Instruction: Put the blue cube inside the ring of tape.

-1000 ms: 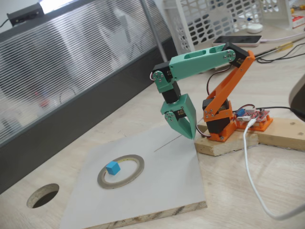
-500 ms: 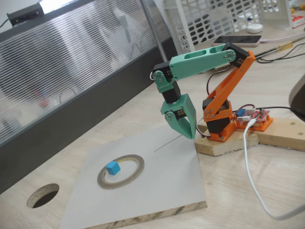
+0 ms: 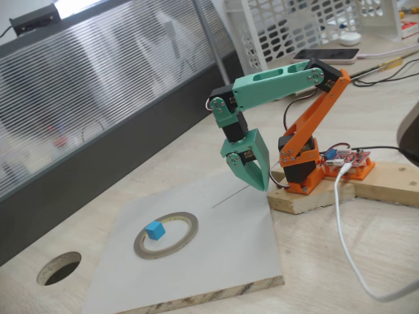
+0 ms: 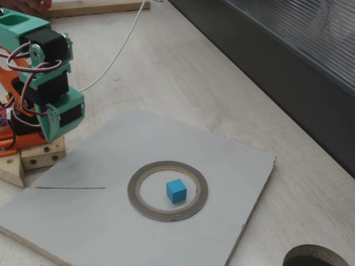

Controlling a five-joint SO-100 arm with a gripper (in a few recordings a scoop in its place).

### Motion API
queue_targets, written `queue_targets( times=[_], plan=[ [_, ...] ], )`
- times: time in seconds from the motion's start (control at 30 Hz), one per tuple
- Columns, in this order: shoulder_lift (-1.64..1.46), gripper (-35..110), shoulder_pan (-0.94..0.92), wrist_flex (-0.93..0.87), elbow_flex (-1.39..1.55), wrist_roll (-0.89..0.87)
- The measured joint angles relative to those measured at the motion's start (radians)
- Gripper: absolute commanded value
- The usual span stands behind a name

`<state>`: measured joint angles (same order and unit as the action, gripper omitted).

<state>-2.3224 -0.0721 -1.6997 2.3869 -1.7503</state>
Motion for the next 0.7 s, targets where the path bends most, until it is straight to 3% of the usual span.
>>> queue_targets(
  times=[0.7],
  plan=[
    [0.000, 1, -0.002, 0.000, 0.006, 0.000]
  ],
)
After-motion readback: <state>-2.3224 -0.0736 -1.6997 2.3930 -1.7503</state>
